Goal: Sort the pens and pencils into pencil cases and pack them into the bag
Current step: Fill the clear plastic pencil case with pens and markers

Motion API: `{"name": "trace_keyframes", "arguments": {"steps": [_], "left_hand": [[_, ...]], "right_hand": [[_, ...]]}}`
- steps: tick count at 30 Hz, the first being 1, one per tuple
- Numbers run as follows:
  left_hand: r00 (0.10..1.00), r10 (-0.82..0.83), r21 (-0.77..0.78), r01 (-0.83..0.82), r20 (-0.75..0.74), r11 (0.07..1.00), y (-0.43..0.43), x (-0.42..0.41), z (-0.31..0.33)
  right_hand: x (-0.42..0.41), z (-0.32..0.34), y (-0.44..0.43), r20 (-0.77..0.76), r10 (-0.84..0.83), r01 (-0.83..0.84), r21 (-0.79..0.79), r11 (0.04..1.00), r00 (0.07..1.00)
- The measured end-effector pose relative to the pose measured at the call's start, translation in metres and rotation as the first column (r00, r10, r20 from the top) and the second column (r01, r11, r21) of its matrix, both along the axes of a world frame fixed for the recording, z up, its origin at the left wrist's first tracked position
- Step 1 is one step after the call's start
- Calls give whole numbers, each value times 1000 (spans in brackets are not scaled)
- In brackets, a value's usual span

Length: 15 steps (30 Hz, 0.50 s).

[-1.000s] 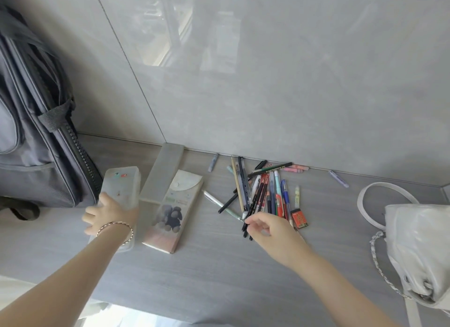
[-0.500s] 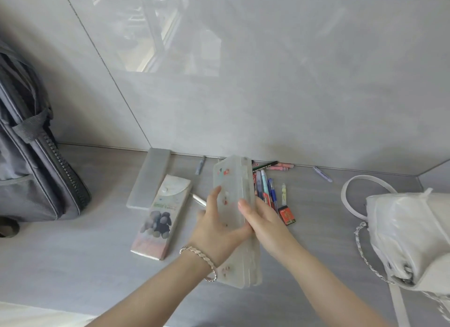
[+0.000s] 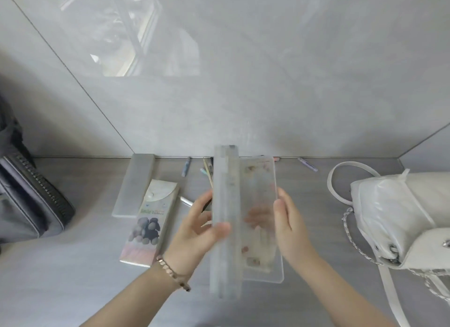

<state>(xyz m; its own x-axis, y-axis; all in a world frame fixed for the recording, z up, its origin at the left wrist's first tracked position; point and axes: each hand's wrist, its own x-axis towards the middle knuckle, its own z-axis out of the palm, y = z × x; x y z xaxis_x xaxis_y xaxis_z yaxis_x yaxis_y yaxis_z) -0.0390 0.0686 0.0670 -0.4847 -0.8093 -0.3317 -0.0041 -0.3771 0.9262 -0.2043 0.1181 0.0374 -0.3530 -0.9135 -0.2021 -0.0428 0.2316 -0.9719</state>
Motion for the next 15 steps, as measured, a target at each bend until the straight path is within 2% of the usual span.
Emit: {"name": "trace_keyframes", "arguments": {"steps": [2, 3, 5, 9, 12, 13, 15], "left_hand": [[970, 7, 238, 53, -244, 970, -8, 6, -2], [956, 34, 336, 69, -292, 939, -11, 8, -4], [961, 85, 440, 41, -262, 897, -18, 10, -11], [963, 218, 534, -101, -159, 839, -28, 13, -30], [984, 169, 559, -106, -61, 823, -31, 14, -45], [986, 153, 594, -87, -62, 800, -31, 11, -47], [993, 113, 554, -84, -19, 828, -32, 4, -45]], "right_hand": [[-6, -7, -2, 96, -58, 52, 60, 997, 994], [-8, -8, -1, 81, -38, 32, 72, 997, 996], [-9, -8, -2, 8, -12, 11, 70, 997, 1000], [-11, -19, -5, 136, -74, 52, 161, 986, 988], [-18, -25, -11, 270, -144, 91, 200, 976, 952], [-20, -27, -14, 293, -157, 96, 212, 972, 943], [-24, -29, -19, 287, -145, 87, 207, 975, 947]]}}
